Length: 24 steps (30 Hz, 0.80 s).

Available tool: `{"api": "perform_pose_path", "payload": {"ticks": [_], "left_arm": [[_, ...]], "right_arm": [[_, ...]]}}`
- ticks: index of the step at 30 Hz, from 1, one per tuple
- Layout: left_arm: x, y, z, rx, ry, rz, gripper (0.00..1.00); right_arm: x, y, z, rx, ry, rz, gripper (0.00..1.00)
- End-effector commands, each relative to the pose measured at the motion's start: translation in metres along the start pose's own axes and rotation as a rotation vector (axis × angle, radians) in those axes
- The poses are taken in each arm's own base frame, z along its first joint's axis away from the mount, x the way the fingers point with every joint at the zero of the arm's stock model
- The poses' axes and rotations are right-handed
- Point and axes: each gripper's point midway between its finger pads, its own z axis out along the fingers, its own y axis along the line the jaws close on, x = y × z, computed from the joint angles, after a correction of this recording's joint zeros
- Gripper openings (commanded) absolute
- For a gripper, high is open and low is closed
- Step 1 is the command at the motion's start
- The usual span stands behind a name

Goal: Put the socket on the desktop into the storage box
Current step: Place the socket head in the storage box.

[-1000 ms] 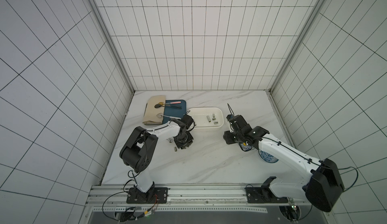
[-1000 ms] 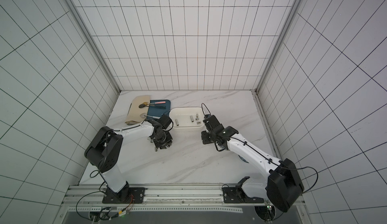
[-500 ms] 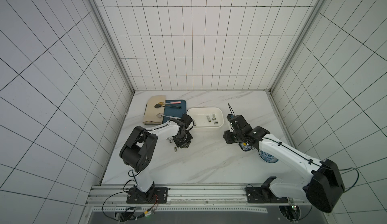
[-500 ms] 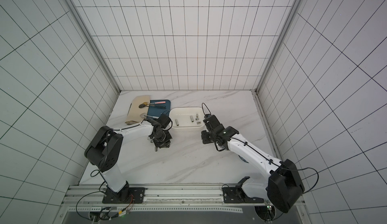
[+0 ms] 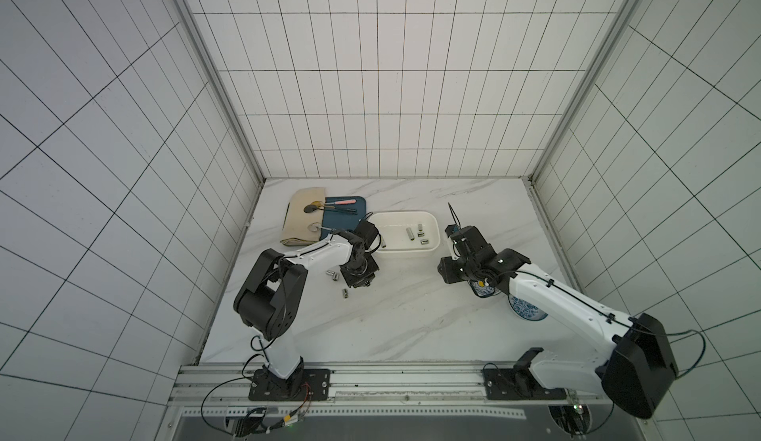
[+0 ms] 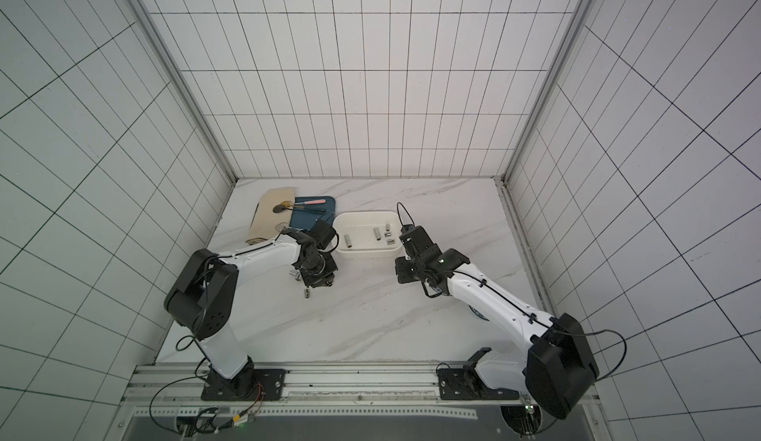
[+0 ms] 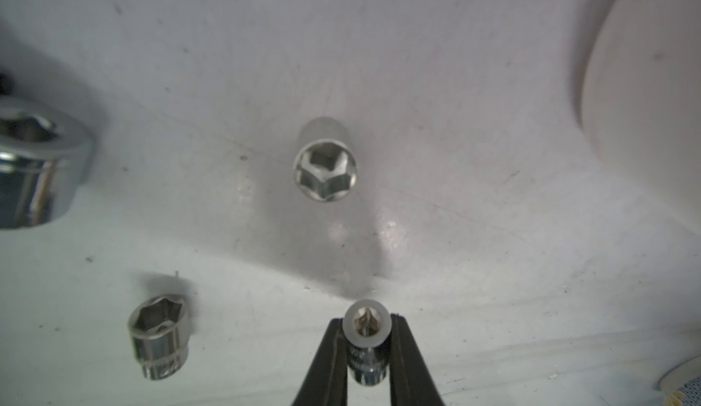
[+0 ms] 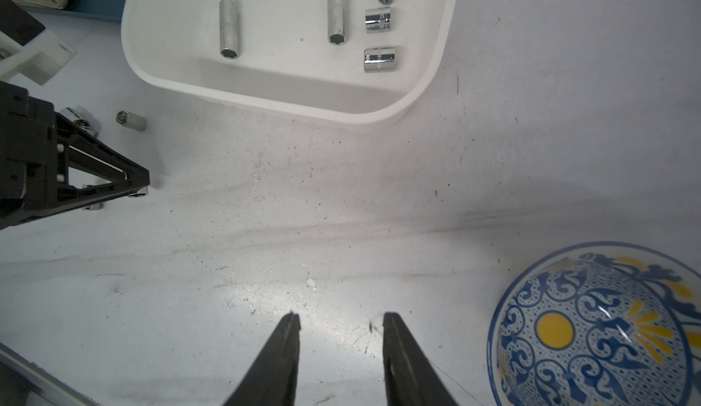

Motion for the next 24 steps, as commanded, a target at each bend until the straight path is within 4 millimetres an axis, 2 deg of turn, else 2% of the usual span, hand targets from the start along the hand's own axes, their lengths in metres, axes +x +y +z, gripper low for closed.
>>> {"api": "perform_pose_path", "payload": {"ticks": [1,8,13,24], "left_arm": [[-0.015,-0.018,-0.025,0.047,-0.067,0.045,0.13],[-0.033,-0.046,-0.049,0.104,-0.103,0.077,0.13],[-0.047,-0.066,-0.063,0.14,-0.124,0.088,0.13],[-0.076,-0.098,-0.067,0.213,-0.138,0.084,0.13]], "right_arm": [[-0.007,0.01,-0.005,-0.037,-0.015,-0.019,0.4],[-0.023,0.027,-0.01,-0.1,-0.023,-0.048,0.4],[-0.033,0.037,-0.006,-0.129,-0.017,-0.059,0.4],[-0.059,0.047,0.001,-0.14,-0.039,-0.073,0.4]]}}
